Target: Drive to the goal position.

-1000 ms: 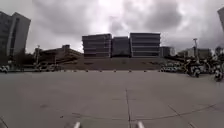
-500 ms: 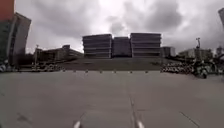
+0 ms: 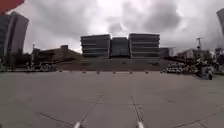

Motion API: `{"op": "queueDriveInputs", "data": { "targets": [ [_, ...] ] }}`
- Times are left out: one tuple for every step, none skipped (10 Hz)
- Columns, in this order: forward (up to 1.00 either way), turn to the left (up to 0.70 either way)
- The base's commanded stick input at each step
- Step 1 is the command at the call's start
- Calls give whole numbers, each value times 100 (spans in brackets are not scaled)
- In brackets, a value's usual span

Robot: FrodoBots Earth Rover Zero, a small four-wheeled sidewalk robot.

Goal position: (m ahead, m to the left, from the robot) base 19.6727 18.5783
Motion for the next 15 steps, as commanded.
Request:
{"op": "queueDriveInputs", "data": {
  "targets": [
    [100, 0],
    [100, 0],
    [100, 0],
    [100, 0],
    [100, 0],
    [100, 0],
    [100, 0],
    [100, 0],
    [100, 0],
    [100, 0],
    [100, 0],
    [100, 0],
    [100, 0],
    [100, 0],
    [100, 0]
  ]
}}
